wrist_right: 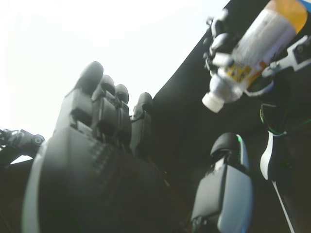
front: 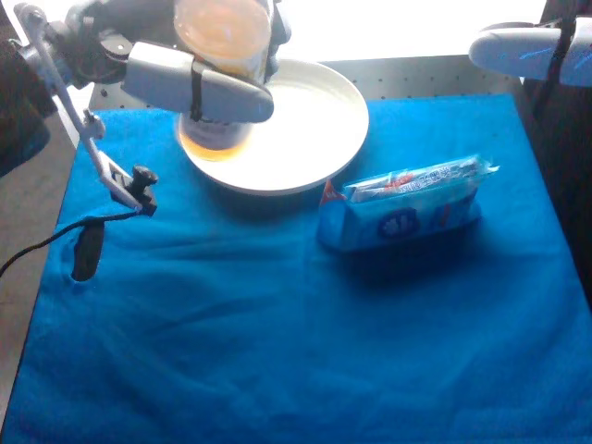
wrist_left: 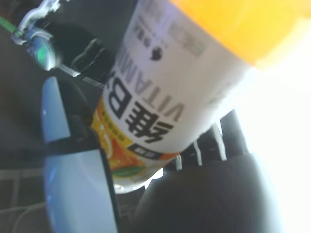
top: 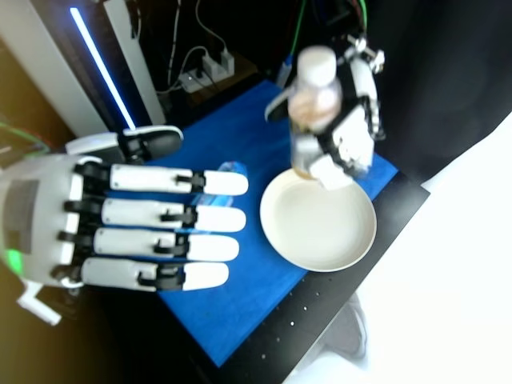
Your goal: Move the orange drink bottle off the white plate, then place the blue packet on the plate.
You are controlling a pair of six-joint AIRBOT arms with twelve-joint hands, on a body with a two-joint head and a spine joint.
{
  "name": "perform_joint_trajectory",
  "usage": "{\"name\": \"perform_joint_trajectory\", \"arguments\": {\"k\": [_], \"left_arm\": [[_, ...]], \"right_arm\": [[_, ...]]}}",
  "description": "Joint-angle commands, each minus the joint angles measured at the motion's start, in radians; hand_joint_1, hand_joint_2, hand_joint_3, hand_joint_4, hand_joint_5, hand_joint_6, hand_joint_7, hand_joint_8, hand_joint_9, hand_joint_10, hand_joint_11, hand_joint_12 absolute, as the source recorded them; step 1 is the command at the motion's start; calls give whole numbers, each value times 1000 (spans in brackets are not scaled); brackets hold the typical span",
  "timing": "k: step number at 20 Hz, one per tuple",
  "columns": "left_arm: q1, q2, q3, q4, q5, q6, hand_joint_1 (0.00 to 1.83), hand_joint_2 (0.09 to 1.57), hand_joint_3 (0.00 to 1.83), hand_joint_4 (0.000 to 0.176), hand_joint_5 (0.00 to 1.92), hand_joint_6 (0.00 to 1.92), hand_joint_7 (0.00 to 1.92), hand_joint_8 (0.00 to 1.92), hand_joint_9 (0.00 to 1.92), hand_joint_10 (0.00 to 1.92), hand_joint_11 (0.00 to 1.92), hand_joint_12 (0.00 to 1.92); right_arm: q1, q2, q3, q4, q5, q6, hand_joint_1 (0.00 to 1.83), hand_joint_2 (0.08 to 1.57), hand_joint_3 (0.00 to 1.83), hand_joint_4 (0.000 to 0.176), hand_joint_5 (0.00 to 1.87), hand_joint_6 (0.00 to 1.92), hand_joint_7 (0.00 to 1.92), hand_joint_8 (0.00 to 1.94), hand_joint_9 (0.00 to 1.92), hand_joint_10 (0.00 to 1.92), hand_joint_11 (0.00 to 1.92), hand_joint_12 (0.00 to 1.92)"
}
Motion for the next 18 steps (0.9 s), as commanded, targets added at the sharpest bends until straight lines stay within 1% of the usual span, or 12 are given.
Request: {"name": "perform_joint_trajectory", "arguments": {"k": [1,2,4,5,6,7,8,10,11,13,16,18], "left_arm": [[-1,11,-10,-64,-138,-27,1344,1199,0,0,790,1363,681,1292,846,1281,843,1214],[11,25,-29,-63,-157,-33,1362,1143,0,0,963,1157,811,1139,892,1141,834,1195],[33,51,-65,-57,-182,-34,1376,1092,0,0,1016,1119,953,934,977,977,821,1193],[44,60,-81,-55,-192,-34,1286,1079,0,0,1058,1047,1046,756,889,719,545,1184],[57,70,-99,-55,-203,-33,1261,1092,5,0,1067,1037,959,859,745,525,301,1247],[73,76,-116,-52,-216,-33,1260,1086,7,0,1067,1044,988,808,767,398,284,1341],[85,79,-127,-48,-223,-33,1262,1082,0,0,1071,1037,1021,756,850,377,456,1330],[110,80,-145,-37,-228,-33,1252,1109,4,0,1017,1130,951,886,878,373,515,1356],[120,79,-152,-36,-231,-33,1245,1124,0,0,1024,1102,894,1012,845,588,536,1323],[134,66,-157,-29,-231,-33,1246,1107,0,0,1045,1044,942,958,880,751,582,1319],[154,49,-150,-27,-216,-33,1233,1122,0,0,1060,912,857,1189,768,1260,578,1526],[166,41,-143,-30,-206,-40,1210,1140,1,26,924,1136,929,1065,924,909,726,1215]], "right_arm": [[17,1,1,24,119,9,562,849,2,46,408,0,271,0,256,3,0,856],[17,1,1,25,119,9,569,852,2,47,419,5,283,5,261,5,0,859],[17,1,1,26,119,9,586,847,0,45,432,8,283,3,262,4,0,855],[17,1,1,27,119,9,581,845,0,40,432,4,290,3,262,2,0,755],[17,0,1,28,119,9,582,844,0,42,440,6,304,8,268,4,0,732],[17,-1,1,29,119,9,587,840,0,42,448,5,311,5,264,2,0,678],[17,-1,1,29,119,9,590,842,0,38,451,5,315,5,266,2,0,667],[17,-1,1,29,119,9,577,842,0,44,443,2,319,2,253,1,0,583],[17,-1,2,29,119,9,584,841,0,45,447,2,325,2,255,1,0,557],[17,-2,2,29,119,9,579,857,3,39,444,1,325,1,262,1,0,599],[17,-4,2,29,119,9,576,859,2,49,444,1,317,2,264,1,0,653],[17,-4,1,29,119,9,577,836,0,54,458,2,325,2,288,4,0,767]]}}
